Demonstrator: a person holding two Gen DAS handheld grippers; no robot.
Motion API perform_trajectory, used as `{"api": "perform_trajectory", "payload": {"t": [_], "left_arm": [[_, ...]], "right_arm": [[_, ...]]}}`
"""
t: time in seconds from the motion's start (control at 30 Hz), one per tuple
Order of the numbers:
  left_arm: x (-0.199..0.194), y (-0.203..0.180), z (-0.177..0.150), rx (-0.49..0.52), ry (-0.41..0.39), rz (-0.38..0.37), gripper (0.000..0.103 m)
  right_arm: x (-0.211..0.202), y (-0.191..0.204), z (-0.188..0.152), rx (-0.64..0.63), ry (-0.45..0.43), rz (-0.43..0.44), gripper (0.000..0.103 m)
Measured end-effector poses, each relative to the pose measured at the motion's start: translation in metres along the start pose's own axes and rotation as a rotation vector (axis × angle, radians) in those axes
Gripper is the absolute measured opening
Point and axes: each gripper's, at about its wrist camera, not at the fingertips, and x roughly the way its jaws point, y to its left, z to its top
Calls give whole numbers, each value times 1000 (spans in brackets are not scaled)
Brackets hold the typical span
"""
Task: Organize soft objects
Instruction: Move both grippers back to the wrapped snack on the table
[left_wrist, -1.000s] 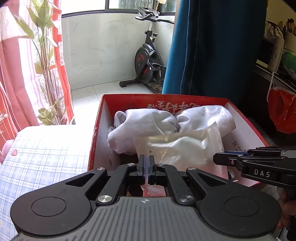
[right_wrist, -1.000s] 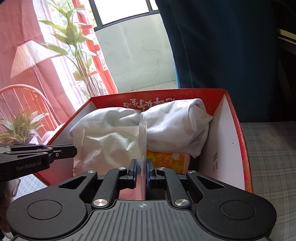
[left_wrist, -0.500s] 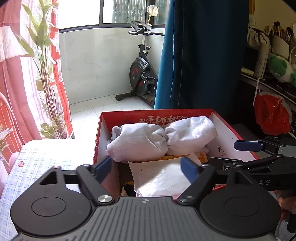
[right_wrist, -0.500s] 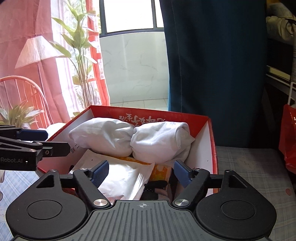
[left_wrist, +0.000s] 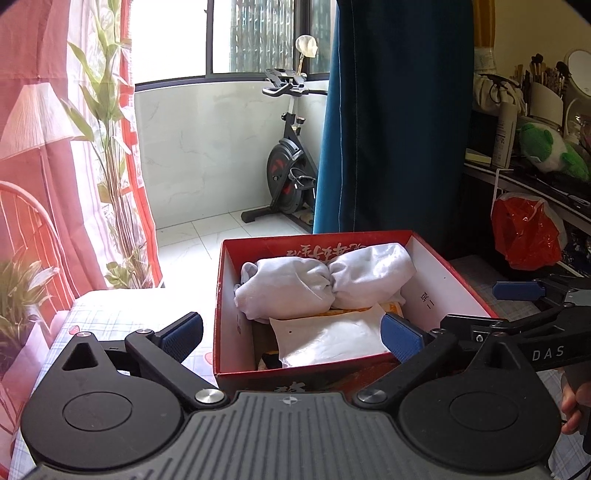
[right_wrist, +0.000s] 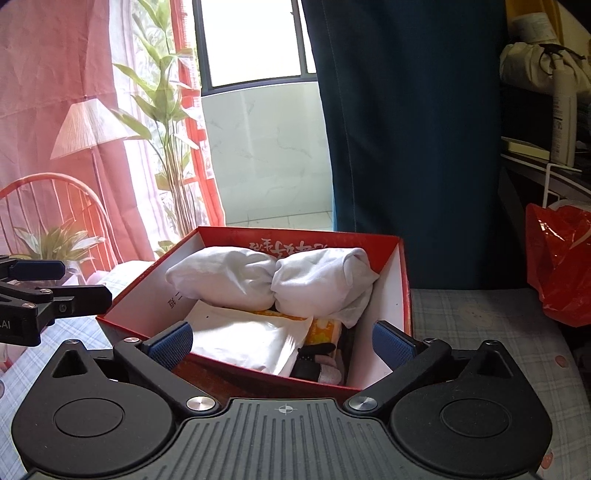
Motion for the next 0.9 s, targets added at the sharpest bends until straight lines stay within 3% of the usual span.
{"api": "perform_trajectory", "payload": {"t": [0.4, 0.73, 0.9], "left_arm": [[-41, 6, -41, -18, 3, 1, 103], [-45, 24, -80, -71, 53, 25, 103], [-40, 34, -103, -95, 103, 53, 103]], "right_arm": [[-32, -2, -43, 21, 18, -1, 103], [-43, -10, -88, 80, 0, 2, 103], [-42, -4, -112, 51, 0, -8, 103]]}}
